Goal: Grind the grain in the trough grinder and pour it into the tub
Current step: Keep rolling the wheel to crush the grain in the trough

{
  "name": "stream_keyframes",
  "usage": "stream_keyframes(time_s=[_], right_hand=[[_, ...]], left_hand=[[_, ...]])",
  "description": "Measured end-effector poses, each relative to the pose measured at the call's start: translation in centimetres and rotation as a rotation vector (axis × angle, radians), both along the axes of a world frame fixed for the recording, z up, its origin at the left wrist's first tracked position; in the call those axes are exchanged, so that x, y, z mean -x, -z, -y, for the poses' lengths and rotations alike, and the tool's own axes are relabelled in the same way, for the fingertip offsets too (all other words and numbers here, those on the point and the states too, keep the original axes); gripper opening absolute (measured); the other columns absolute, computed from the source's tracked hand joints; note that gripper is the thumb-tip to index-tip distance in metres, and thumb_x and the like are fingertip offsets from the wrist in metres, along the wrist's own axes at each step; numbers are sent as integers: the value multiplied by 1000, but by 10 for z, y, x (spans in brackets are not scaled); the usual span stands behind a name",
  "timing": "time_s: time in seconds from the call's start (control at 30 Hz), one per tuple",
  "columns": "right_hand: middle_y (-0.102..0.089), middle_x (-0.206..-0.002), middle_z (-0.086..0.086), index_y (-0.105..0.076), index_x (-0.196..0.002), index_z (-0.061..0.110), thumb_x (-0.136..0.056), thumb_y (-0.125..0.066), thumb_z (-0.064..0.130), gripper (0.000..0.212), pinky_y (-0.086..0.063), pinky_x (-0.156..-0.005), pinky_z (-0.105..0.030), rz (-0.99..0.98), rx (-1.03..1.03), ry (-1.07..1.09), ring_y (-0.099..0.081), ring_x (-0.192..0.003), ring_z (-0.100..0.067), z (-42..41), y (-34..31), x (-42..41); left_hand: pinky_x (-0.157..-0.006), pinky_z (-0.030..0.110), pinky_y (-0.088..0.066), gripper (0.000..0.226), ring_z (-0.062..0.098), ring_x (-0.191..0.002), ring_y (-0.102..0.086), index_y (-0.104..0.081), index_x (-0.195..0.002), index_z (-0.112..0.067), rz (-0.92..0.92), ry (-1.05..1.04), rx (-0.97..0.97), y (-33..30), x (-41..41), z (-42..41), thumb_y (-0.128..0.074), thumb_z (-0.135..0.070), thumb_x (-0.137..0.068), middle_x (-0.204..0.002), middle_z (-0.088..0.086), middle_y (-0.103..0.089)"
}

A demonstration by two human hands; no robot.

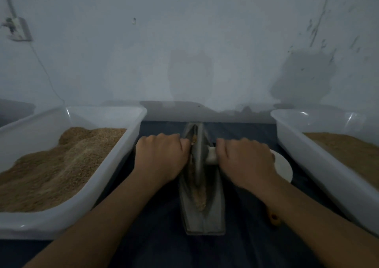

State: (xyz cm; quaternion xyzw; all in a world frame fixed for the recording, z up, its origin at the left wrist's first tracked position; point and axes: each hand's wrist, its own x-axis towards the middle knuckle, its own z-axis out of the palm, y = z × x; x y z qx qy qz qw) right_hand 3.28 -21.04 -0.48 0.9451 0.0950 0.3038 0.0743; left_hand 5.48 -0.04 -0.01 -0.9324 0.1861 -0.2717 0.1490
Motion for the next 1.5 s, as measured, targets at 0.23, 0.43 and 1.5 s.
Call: stream_keyframes(time_s=[0.23,0.43,1.5], right_hand=[[-66,-93,-11,-61,-79,9,-104,-33,21,39,-47,-76,-38,-351,-170,150,-62,-86,-30,-17,-40,-80],[-63,-81,-4,-45,-87,15,-102,-31,27,24,-51,-53,-38,-88,-4,20,-55,-59,-26,-6,-1,5],[-70,-103,-11,-45,-68,17,-102,-36,16,36,-40,-72,-36,-252,-105,129,-62,-88,-30,-18,-26,-75]], left_hand=[[-74,38,-39,27,25,-82,-50,-51,-92,-19,-261,-162,229,-15,-70,12,-31,-32,-105,-103,5,-62],[-51,32,-36,20,27,-60,-56,-47,-82,-17,48,45,53,-1,6,-3,-44,-26,-99,-76,-1,-54],[-75,37,-44,26,31,-95,-63,-56,-95,-17,-155,-83,151,-9,-61,4,-36,-29,-106,-106,4,-63]])
